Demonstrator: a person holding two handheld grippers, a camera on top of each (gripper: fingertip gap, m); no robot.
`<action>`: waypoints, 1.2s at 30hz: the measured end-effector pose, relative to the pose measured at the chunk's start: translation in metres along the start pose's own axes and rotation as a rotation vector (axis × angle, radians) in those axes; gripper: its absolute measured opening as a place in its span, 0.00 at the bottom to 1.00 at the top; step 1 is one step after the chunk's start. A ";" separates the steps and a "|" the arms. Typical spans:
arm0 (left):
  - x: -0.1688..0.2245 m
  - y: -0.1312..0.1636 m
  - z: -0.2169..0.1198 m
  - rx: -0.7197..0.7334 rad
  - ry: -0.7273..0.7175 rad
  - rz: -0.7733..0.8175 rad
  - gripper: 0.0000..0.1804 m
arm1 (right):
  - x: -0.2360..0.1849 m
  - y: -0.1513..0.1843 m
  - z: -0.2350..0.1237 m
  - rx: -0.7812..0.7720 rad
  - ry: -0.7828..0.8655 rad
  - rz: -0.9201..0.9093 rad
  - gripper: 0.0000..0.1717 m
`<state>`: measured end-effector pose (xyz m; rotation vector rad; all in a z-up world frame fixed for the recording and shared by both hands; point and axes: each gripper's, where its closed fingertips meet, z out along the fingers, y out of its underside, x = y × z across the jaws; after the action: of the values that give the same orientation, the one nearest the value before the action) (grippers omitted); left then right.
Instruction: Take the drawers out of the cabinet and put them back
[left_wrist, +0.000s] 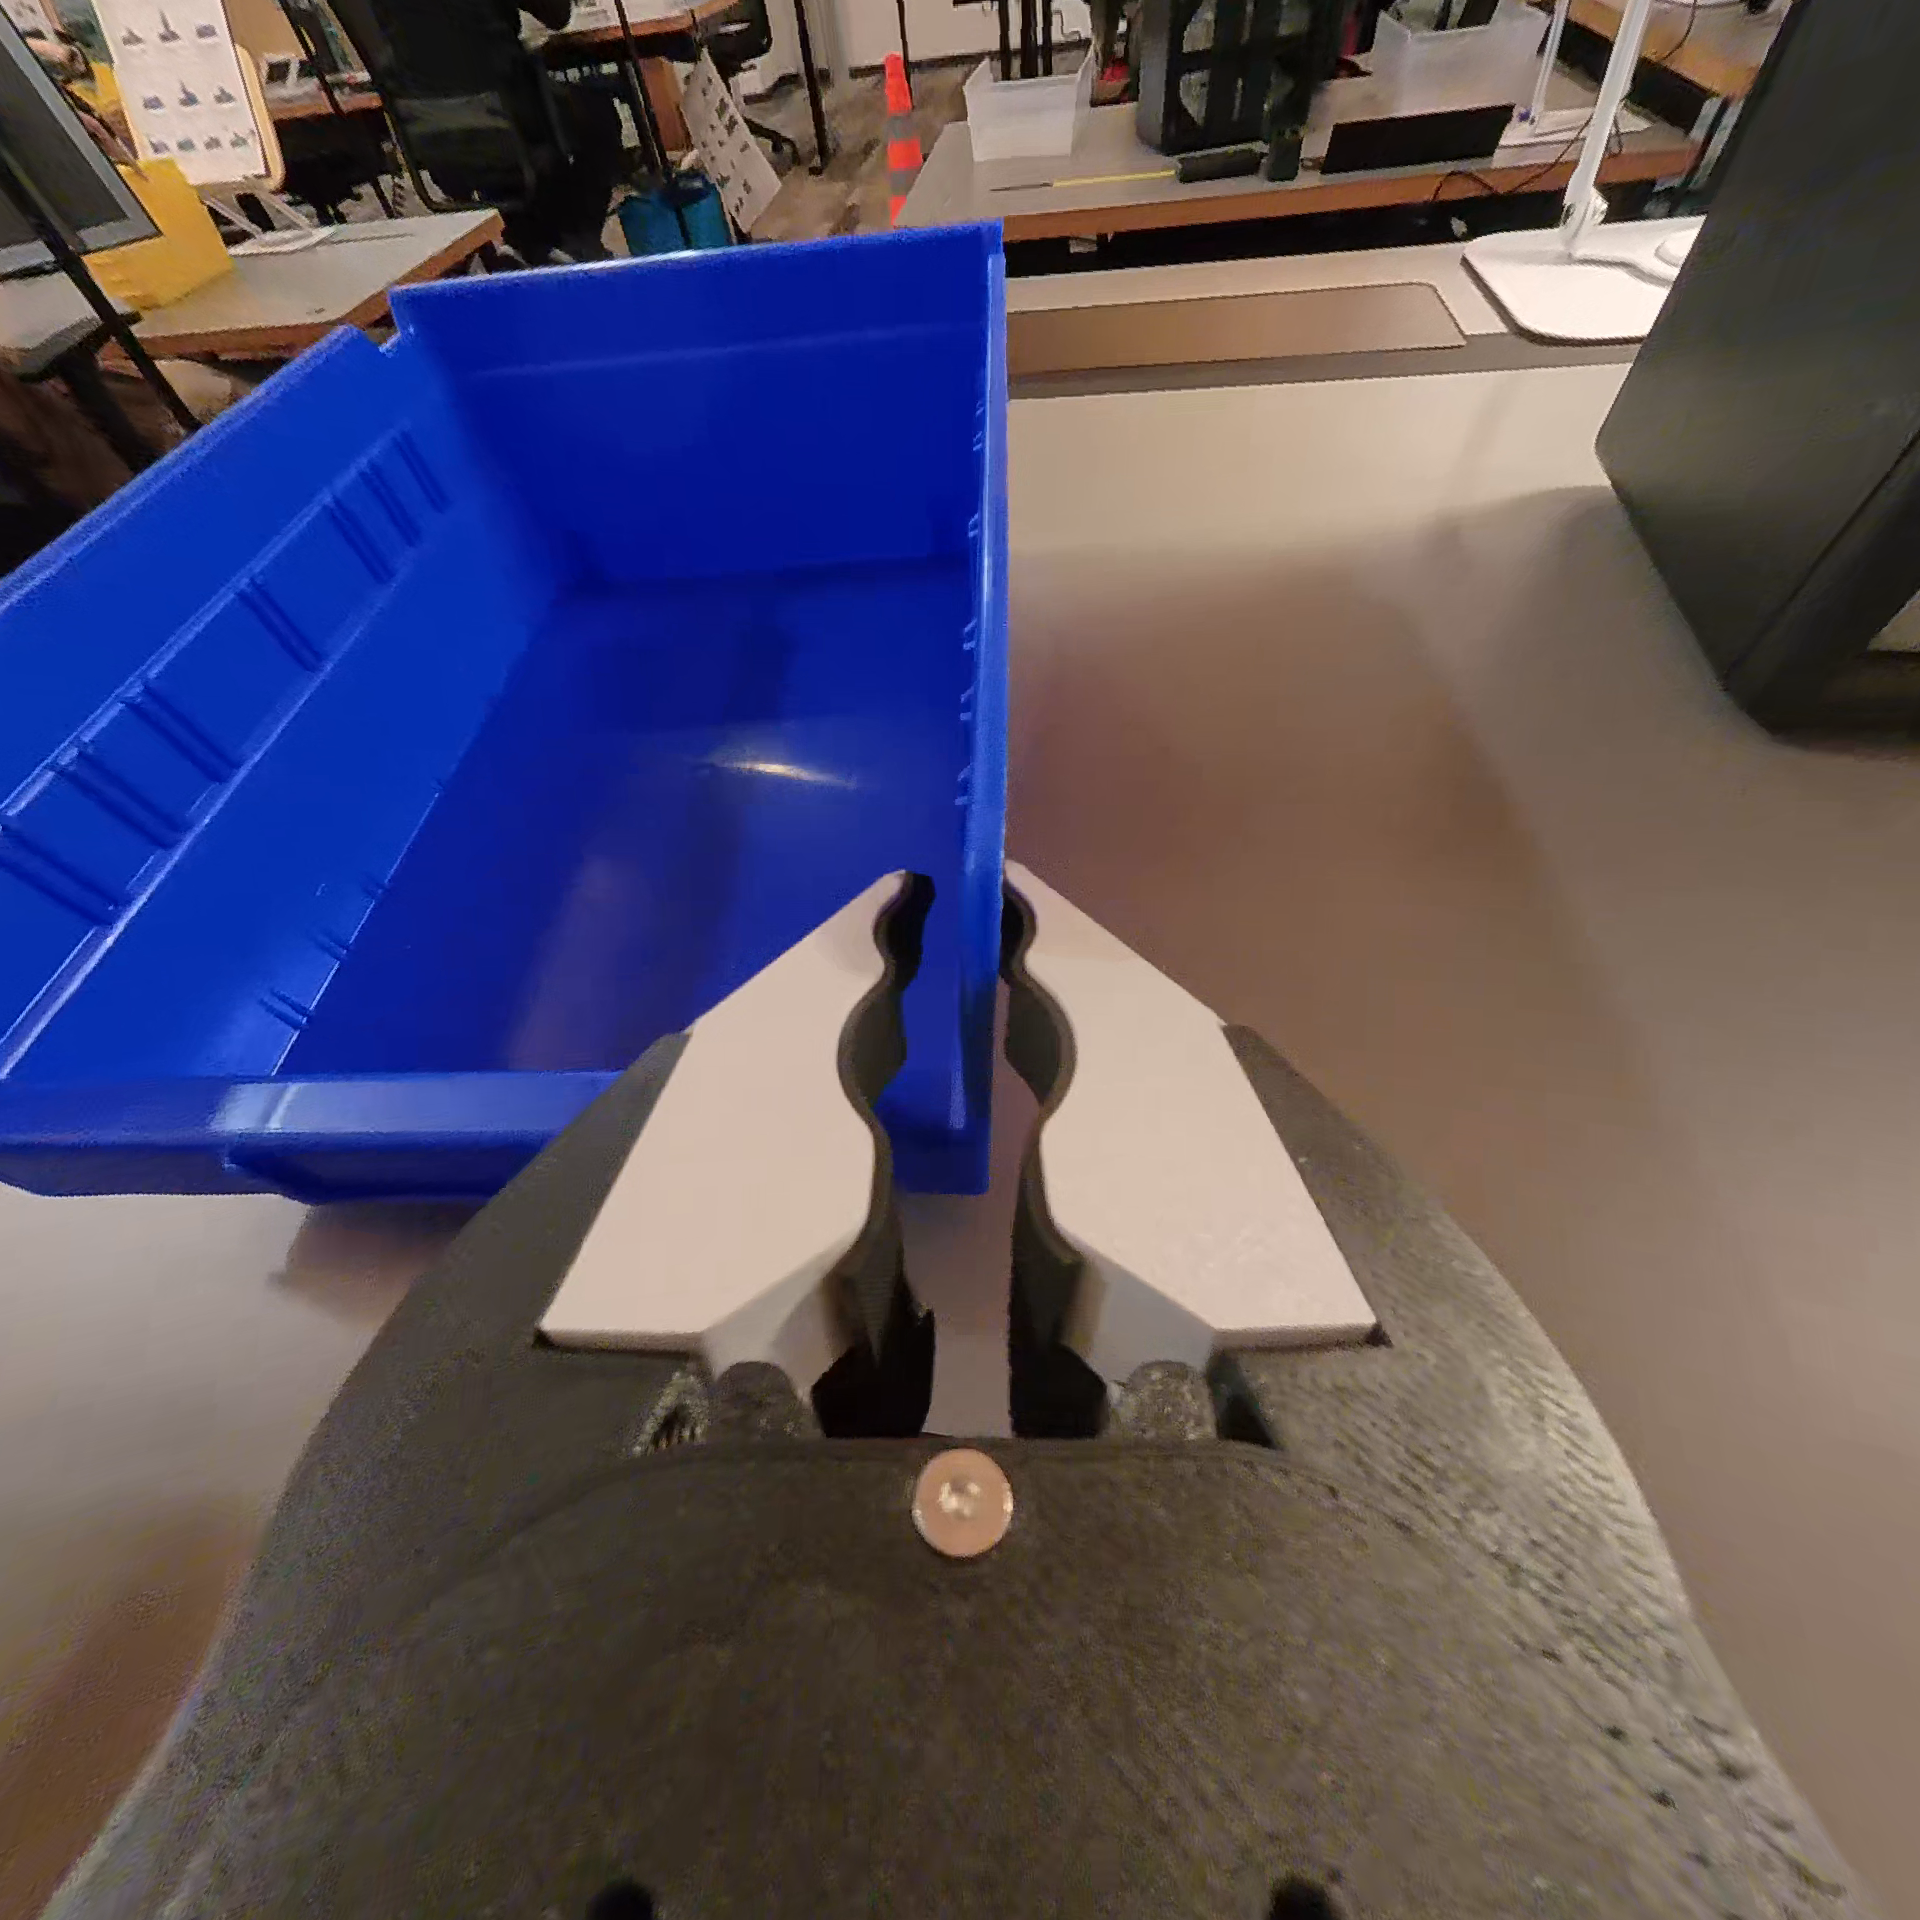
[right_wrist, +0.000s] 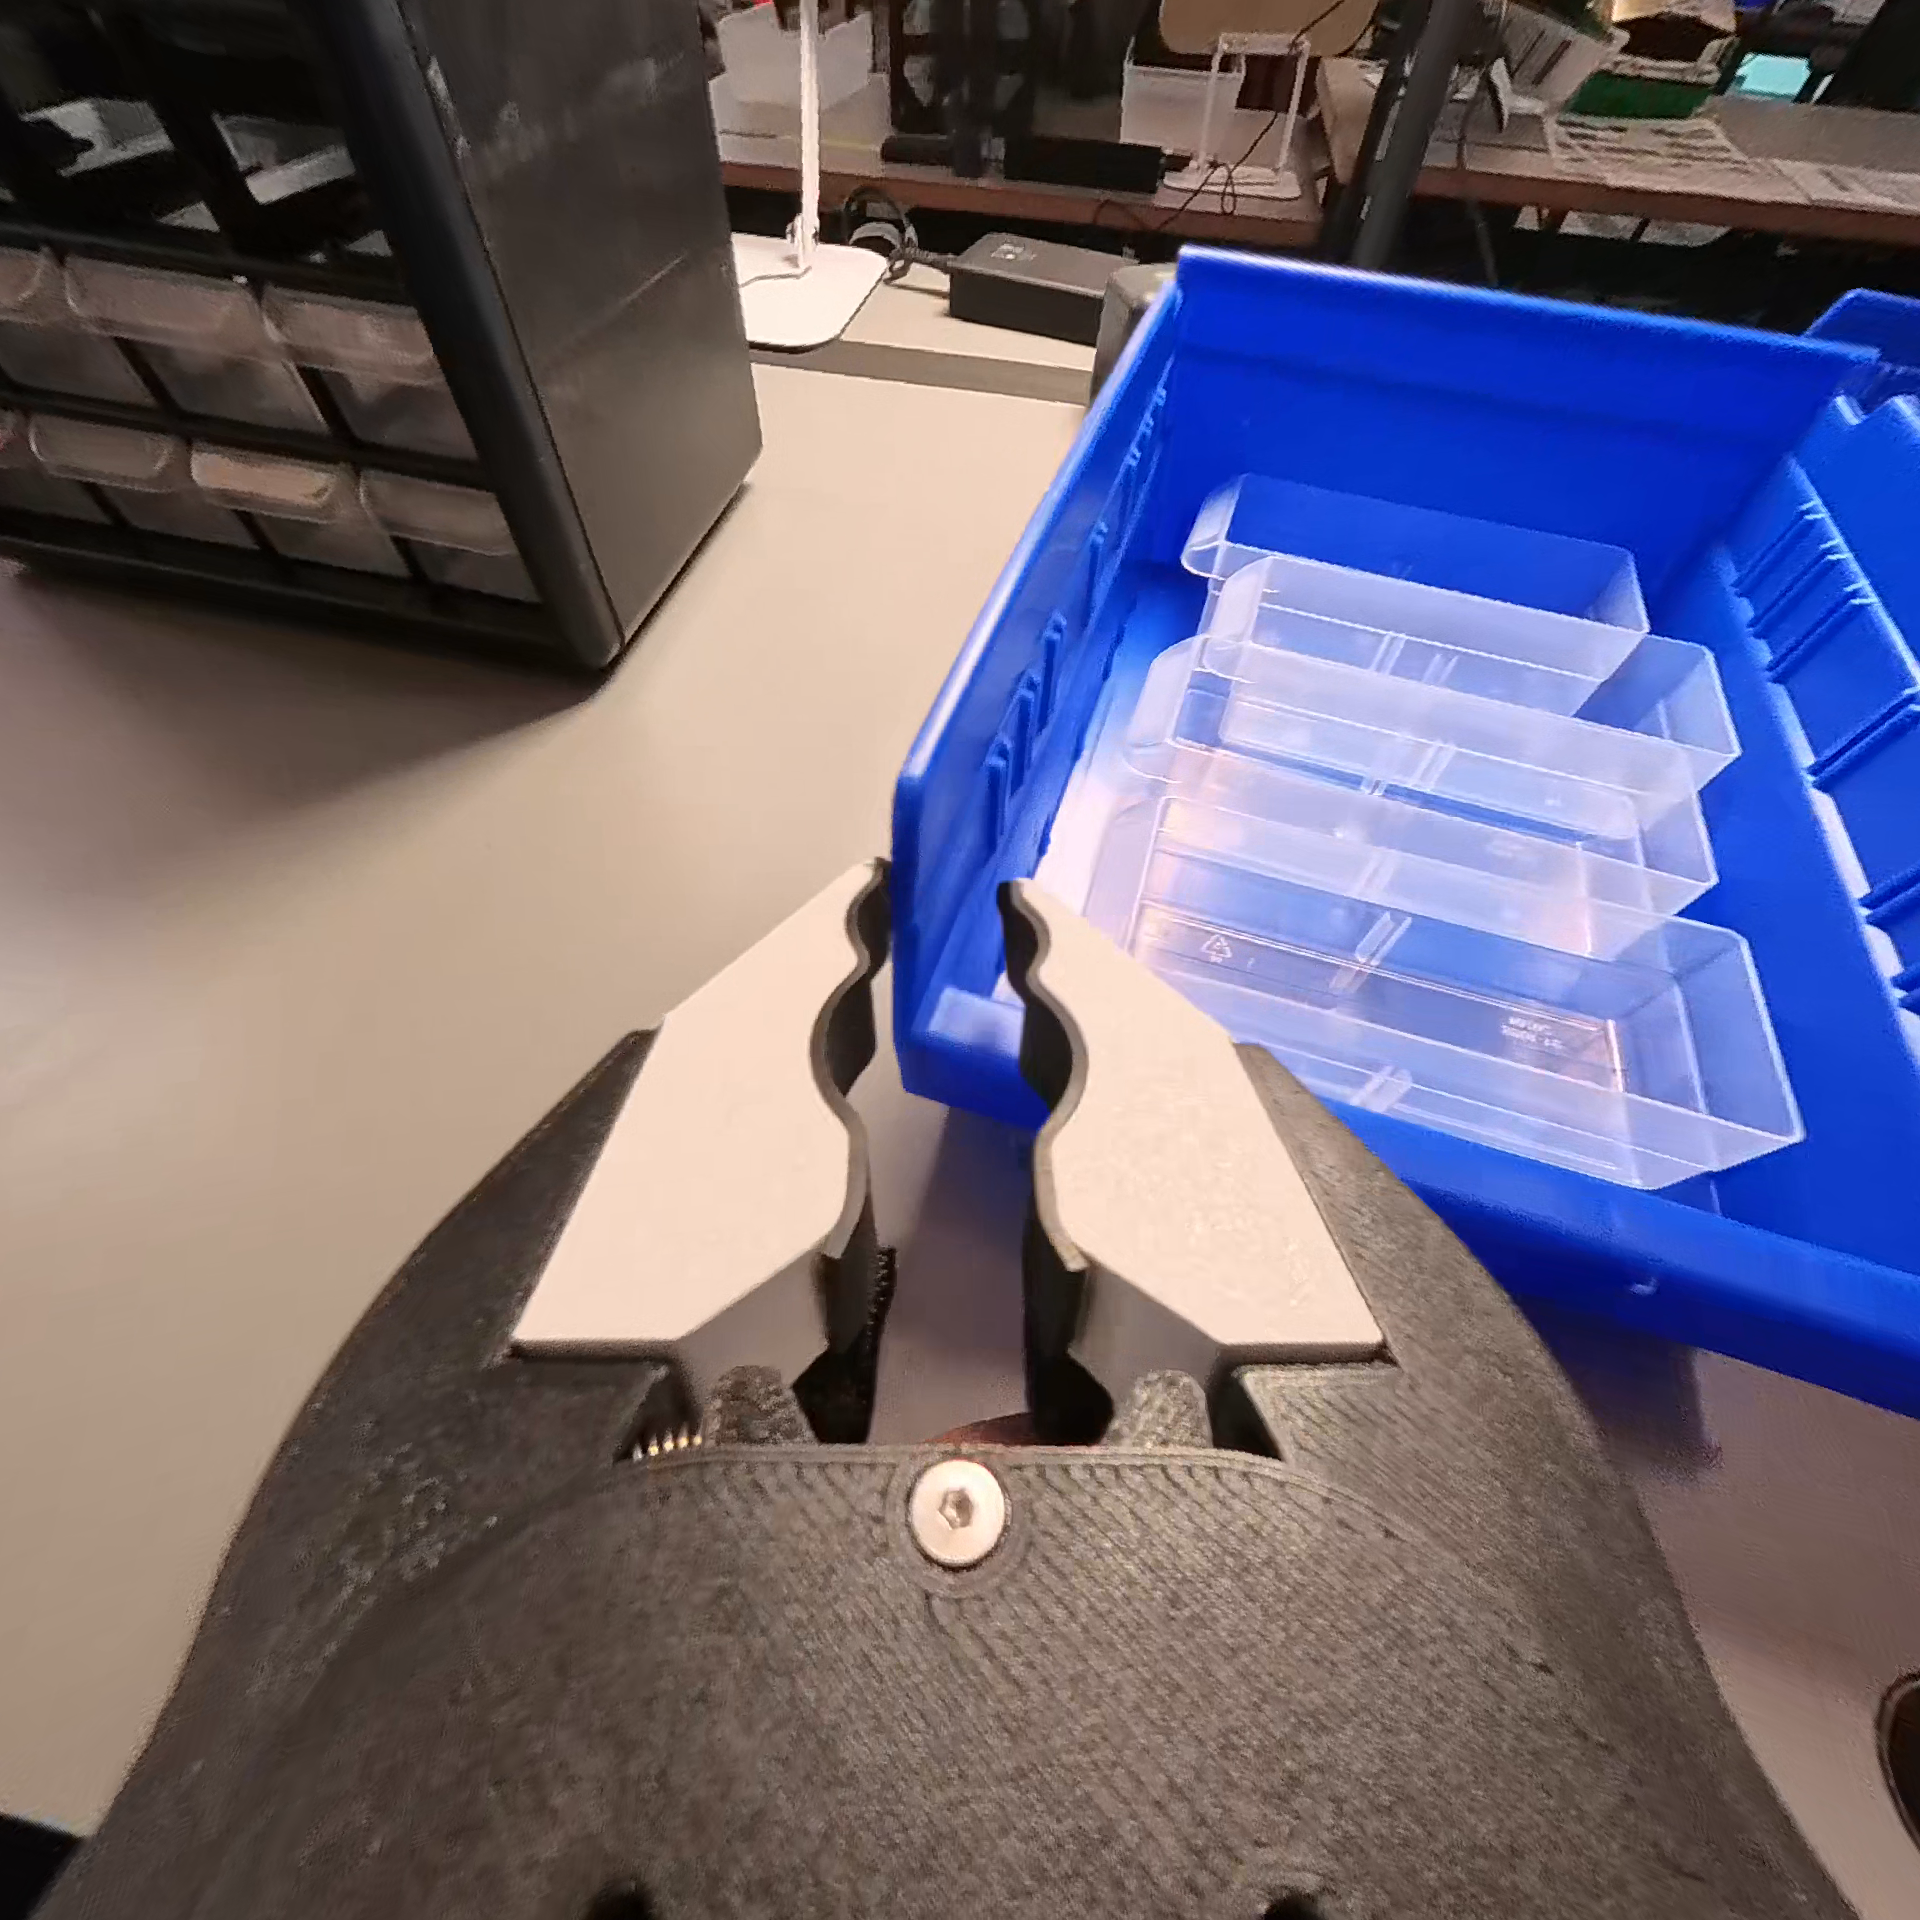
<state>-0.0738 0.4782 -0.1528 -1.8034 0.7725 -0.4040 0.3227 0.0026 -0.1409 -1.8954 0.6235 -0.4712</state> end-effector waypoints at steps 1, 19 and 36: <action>0.001 -0.001 0.000 0.008 0.000 0.002 0.05 | -0.002 0.002 0.002 -0.003 0.003 -0.006 0.10; 0.021 0.004 -0.024 0.050 0.121 0.141 0.01 | 0.024 0.027 -0.025 -0.029 0.080 -0.052 0.03; 0.050 -0.004 -0.143 0.221 0.578 0.145 0.00 | 0.022 0.083 -0.161 -0.078 -0.445 -0.171 0.04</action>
<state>-0.1232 0.3441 -0.1022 -1.4187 1.1953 -0.8990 0.2294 -0.1542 -0.1547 -2.0498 0.1891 -0.1208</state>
